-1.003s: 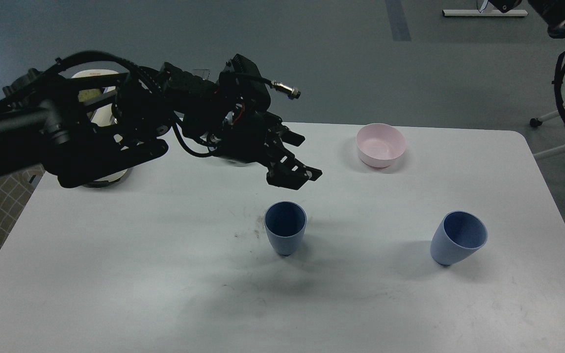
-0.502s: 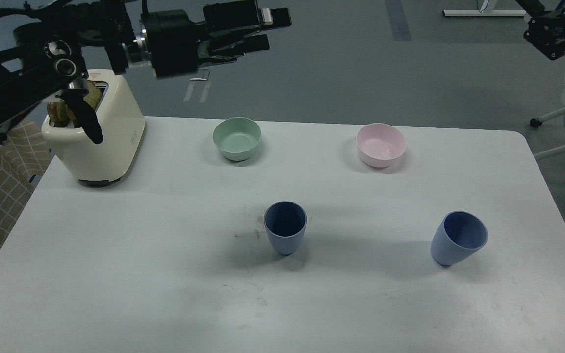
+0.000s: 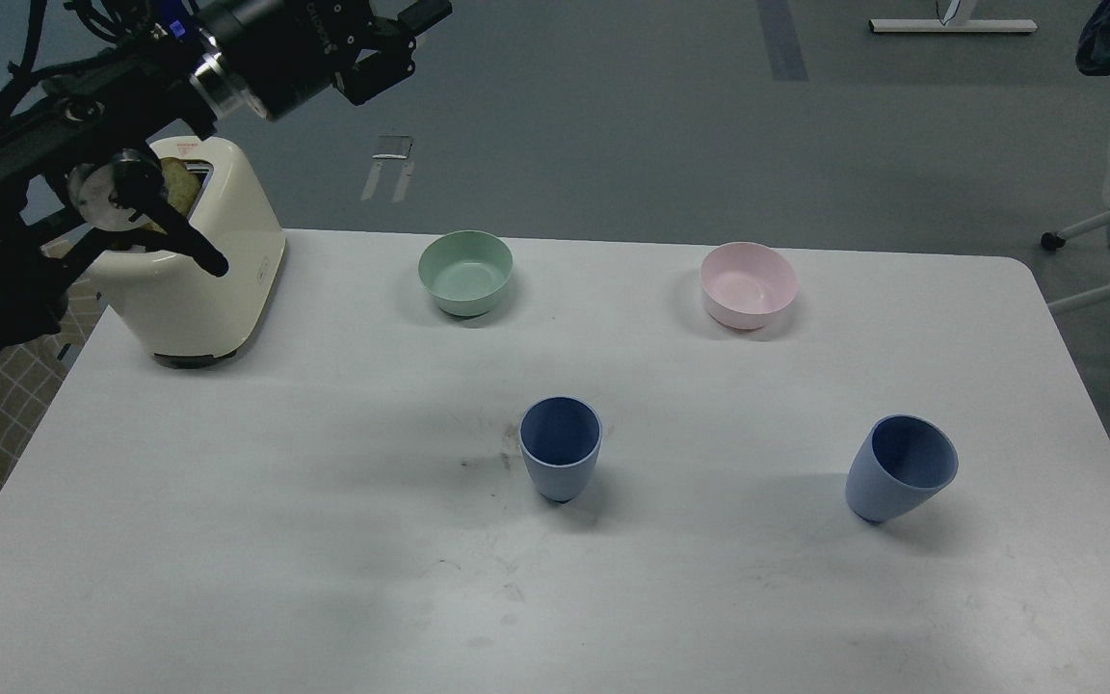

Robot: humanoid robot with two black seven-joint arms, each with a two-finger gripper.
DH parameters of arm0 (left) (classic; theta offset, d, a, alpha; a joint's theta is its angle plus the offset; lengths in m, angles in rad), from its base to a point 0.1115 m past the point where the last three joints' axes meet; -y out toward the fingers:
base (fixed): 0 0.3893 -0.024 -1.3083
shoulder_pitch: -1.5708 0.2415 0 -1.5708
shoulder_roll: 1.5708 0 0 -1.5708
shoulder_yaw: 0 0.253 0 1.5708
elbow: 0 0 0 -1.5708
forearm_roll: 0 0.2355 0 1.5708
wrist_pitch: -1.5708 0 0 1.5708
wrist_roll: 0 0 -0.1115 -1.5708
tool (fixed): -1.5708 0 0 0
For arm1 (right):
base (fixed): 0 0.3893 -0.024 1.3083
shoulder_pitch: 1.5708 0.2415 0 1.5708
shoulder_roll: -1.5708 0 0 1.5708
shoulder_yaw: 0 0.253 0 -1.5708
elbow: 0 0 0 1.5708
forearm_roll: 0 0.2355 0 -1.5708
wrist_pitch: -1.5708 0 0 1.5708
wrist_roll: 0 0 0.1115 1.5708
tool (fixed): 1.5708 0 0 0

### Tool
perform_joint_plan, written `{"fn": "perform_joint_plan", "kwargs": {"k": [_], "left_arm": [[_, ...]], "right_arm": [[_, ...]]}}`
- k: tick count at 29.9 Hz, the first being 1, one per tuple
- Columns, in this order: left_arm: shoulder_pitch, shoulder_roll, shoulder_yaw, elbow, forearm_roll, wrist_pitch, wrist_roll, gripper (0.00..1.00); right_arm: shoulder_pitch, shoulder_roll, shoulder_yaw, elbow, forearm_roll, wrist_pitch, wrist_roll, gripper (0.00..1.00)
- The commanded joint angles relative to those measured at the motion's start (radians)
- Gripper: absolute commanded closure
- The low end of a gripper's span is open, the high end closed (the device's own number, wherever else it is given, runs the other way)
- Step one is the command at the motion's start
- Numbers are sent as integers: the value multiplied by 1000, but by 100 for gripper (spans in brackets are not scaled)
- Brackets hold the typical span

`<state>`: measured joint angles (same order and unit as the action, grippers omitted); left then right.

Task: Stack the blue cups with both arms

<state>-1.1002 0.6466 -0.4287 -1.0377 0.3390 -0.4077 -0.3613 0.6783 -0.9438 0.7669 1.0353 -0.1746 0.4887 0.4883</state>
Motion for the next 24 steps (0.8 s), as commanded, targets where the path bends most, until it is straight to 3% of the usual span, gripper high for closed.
{"fn": "perform_joint_plan", "kwargs": {"k": [1, 3, 8, 18, 24], "left_arm": [[14, -61, -25, 82, -52, -19, 15, 2], [51, -67, -38, 93, -86, -66, 95, 2], [114, -94, -111, 97, -123, -81, 200, 2], [146, -96, -156, 97, -126, -81, 200, 2], [146, -91, -154, 97, -126, -81, 199, 2]], "right_arm": [[-88, 8, 57, 2, 26, 0, 0, 0], [-140, 22, 92, -3, 32, 0, 0, 0], [-224, 43, 159, -8, 63, 0, 0, 0], [-266, 45, 181, 8, 58, 0, 0, 0], [-281, -12, 181, 38, 44, 0, 0, 0]]}}
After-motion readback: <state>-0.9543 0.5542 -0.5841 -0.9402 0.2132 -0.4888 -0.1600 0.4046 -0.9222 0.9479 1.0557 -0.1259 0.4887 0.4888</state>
